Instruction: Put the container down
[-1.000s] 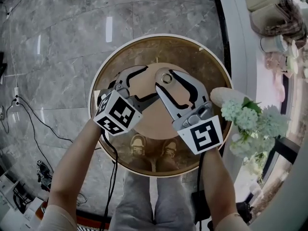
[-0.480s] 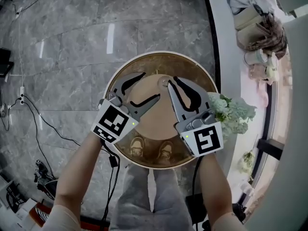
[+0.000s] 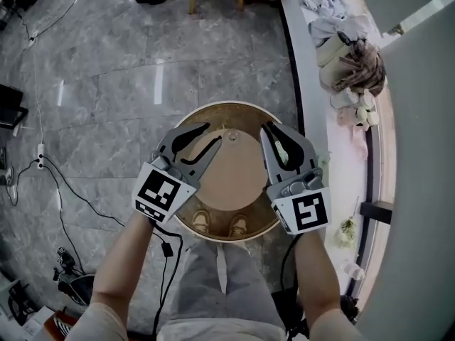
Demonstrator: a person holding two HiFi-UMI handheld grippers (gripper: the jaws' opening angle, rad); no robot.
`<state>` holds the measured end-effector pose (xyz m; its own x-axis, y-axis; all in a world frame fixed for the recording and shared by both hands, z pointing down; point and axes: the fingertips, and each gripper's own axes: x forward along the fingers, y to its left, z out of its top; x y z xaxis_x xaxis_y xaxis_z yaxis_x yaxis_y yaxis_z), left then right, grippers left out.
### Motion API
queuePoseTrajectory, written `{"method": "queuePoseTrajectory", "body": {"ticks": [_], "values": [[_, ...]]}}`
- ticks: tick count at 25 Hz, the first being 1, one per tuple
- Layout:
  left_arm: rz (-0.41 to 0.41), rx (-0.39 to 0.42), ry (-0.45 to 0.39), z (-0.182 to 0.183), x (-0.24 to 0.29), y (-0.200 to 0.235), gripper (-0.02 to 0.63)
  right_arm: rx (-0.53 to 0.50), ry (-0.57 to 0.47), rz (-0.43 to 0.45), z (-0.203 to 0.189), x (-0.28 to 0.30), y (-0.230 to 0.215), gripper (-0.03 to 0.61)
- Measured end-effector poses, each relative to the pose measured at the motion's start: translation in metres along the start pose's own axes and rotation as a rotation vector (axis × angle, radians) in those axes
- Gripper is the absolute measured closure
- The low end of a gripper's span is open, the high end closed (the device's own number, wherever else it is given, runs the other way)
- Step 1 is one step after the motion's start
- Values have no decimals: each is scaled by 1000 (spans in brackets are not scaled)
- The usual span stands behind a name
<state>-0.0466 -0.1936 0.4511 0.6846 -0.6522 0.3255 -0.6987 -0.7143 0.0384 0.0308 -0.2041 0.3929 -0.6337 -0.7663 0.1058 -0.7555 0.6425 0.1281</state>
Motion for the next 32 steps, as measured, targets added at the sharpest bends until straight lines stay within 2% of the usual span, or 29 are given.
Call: {"method": "queuePoseTrajectory", "body": {"ticks": [4, 9, 15, 21, 30, 32], "values": [[38, 22, -55, 65, -27, 0, 554, -19, -18, -21, 62, -15, -8, 551], [88, 37, -135, 148, -60, -7, 555, -47, -75, -56, 146, -45, -16, 571], [105, 109, -185, 221, -101, -29, 574, -75, -131, -70, 229, -77, -15, 571], [76, 117, -208, 277, -134, -56, 578, -109, -185, -101, 302, -111, -10, 571], [80, 307, -263, 331, -184, -103, 583, -119, -242, -142, 371, -164, 5, 571], [88, 309, -283, 338, -195, -113, 583, -124, -243, -139, 378, -175, 12, 571]]}}
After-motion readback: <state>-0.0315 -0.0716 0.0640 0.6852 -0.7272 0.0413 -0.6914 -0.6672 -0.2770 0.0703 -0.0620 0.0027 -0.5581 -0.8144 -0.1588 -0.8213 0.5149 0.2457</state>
